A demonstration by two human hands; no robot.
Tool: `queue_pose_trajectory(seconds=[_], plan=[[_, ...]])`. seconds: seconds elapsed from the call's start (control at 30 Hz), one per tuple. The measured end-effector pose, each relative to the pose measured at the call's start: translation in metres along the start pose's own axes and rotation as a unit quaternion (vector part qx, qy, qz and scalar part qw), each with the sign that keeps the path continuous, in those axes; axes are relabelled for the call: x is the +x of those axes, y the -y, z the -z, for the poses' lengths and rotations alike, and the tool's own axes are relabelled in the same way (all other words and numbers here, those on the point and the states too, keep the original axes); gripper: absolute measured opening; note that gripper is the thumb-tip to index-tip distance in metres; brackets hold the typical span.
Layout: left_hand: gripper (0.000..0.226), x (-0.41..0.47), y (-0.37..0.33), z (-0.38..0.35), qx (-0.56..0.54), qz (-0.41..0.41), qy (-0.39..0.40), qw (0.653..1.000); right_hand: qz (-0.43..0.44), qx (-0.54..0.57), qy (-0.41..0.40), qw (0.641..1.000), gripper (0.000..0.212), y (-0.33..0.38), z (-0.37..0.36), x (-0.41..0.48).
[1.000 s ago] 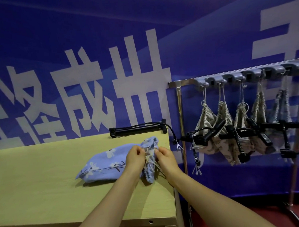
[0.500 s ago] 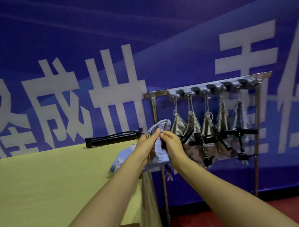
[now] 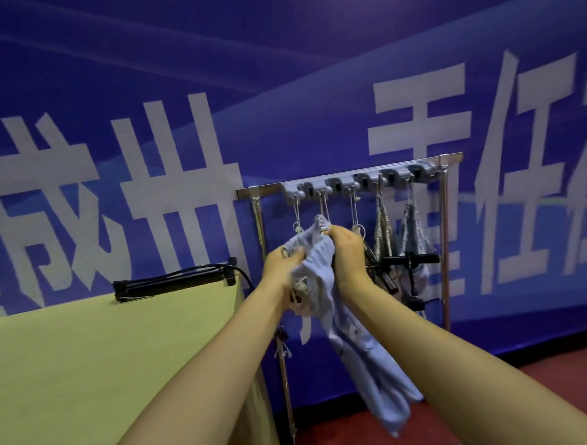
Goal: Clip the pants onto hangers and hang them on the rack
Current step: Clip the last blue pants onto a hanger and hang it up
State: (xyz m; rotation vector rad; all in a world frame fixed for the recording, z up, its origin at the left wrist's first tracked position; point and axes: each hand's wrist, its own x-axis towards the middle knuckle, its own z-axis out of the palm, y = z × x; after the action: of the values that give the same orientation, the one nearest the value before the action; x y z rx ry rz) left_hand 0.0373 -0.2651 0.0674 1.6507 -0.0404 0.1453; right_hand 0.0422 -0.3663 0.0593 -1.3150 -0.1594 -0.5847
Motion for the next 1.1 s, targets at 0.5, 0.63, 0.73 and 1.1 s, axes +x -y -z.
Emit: queue_pose_trajectory(seconds=[0.5,0.63,0.73,1.1], plan=[[0.041,0.010,0.062,0.113,0.202,0.048,-0.141,0.968,0.029,-0.357,0.058,0.932,0.014,-0.059,-0.004,-0.022],[0.043,0.012,0.065,0.113,0.219,0.041,-0.148,0.964,0.096,-0.253,0.184,0.945,0.024,-0.040,-0.031,-0.032],[0.042,0.011,0.064,0.110,0.220,0.033,-0.147,0.964,-0.032,-0.211,0.403,0.890,0.029,-0.053,-0.054,-0.047],[0.053,0.006,0.063,0.135,0.256,0.015,-0.164,0.953,-0.066,-0.350,0.435,0.827,0.044,-0.125,-0.056,-0.029]])
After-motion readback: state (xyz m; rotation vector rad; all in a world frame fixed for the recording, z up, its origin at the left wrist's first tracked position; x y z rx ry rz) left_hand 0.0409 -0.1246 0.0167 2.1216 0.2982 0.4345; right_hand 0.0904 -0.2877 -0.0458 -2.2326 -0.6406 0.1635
